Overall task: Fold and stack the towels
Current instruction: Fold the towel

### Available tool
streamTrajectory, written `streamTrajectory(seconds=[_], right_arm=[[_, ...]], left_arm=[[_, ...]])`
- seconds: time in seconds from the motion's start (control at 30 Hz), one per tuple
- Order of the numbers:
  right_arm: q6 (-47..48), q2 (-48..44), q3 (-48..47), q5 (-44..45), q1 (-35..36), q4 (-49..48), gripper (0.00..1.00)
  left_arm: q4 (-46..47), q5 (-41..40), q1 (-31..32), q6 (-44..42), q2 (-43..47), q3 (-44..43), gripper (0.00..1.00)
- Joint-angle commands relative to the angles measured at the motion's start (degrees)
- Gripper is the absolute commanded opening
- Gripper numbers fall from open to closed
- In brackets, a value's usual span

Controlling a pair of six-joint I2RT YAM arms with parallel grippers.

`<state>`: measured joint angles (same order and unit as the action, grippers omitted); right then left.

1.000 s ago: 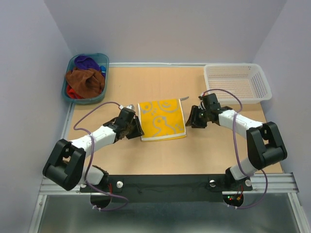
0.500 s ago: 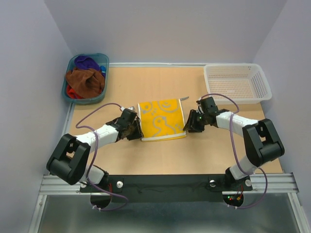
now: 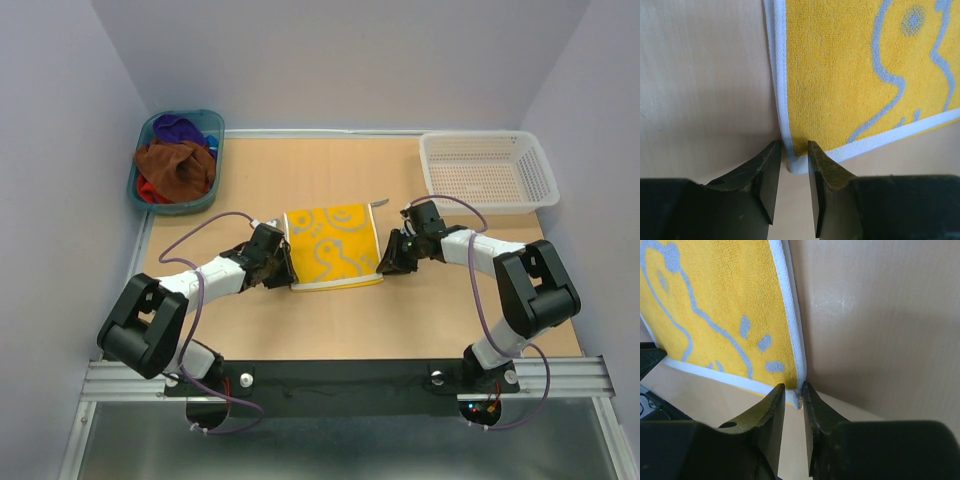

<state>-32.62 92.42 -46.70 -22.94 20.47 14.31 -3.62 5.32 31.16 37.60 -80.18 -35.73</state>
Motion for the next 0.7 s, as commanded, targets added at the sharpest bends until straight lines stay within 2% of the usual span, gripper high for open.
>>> streamTrajectory(seconds=[0.0,0.67], right_arm=[[-0.2,-1.4,-1.2,-0.6,0.5,-1.9,0.25],[-1.1,-3.1,-2.0,-1.3,0.6,-1.6,0.24]], left_arm=[[-1.6,0.1,0.4,-0.2,0.6,-1.8,0.39],[-2.0,0.1,0.5,-0.1,0.6,-2.2,0.39]])
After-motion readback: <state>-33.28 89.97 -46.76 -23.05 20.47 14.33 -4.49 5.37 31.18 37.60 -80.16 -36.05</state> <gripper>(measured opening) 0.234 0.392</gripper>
